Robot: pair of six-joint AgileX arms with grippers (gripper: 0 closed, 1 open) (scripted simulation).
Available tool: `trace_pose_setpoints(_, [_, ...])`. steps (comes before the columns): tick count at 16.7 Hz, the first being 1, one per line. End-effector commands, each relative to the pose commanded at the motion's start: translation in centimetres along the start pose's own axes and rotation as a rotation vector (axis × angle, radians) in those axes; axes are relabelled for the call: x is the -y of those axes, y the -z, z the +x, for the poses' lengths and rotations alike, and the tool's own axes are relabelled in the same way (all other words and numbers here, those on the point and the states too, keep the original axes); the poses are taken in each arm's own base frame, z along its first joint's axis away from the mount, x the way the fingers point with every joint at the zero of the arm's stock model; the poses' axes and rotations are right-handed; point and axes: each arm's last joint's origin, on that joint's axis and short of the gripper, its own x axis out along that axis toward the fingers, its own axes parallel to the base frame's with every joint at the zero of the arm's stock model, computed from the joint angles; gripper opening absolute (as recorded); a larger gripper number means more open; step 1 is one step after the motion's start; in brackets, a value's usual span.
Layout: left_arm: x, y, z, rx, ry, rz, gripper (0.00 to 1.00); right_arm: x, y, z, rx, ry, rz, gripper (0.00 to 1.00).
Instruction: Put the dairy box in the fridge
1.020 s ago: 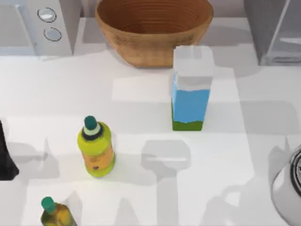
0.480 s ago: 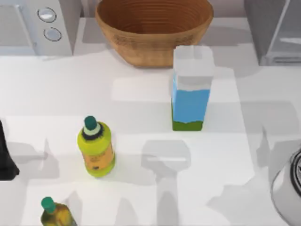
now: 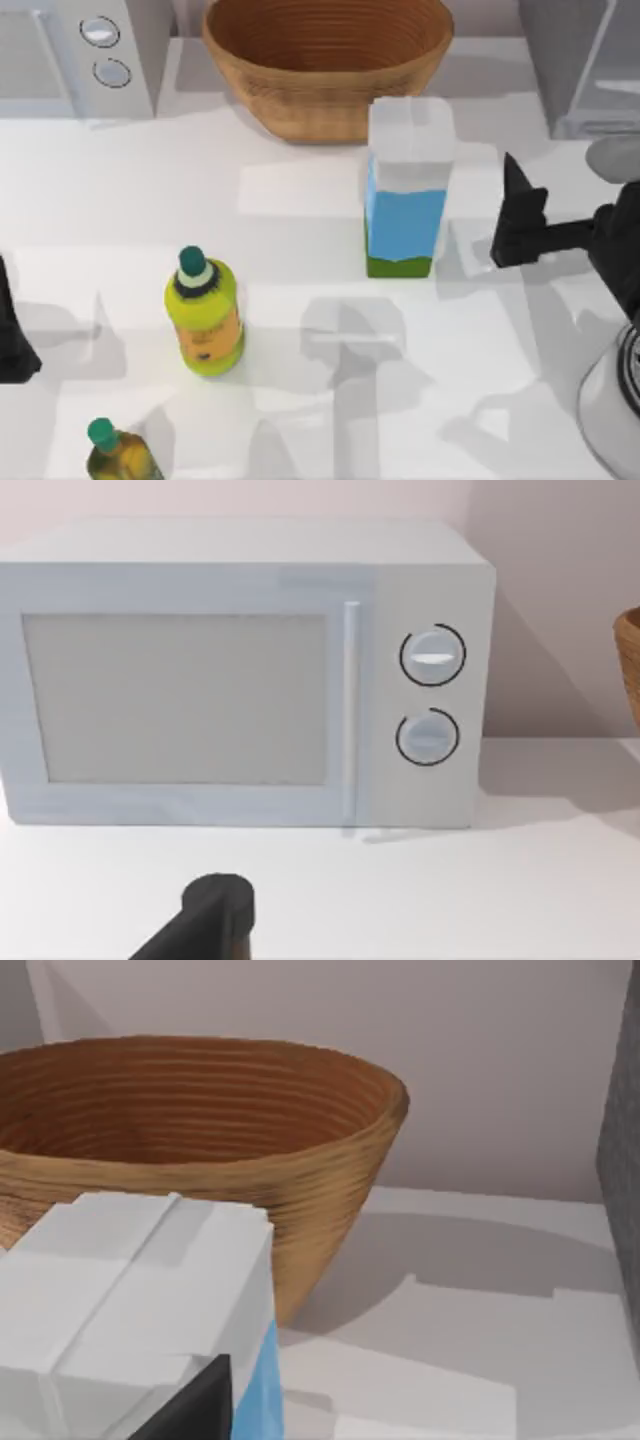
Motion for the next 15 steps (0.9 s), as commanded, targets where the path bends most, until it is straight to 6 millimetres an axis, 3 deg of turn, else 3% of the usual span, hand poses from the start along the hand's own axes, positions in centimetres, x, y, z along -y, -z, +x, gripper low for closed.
trace_pose_setpoints(4, [0.0, 0.0, 0.0, 0.0, 0.0, 0.0, 1.0, -5.6, 3.0, 4.8, -0.04, 0.043, 0.004, 1.0])
trace_pose_setpoints(8, [0.0, 0.0, 0.0, 0.0, 0.0, 0.0, 1.0, -9.8, 7.6, 7.8, -0.06, 0.129, 0.002, 1.0])
trace_pose_setpoints(12, [0.0, 0.0, 0.0, 0.0, 0.0, 0.0, 1.0, -11.7, 10.5, 9.0, -0.056, 0.205, 0.005, 1.0])
trace_pose_setpoints(15, [0.0, 0.0, 0.0, 0.0, 0.0, 0.0, 1.0, -11.9, 10.9, 9.2, -0.056, 0.215, 0.005, 1.0])
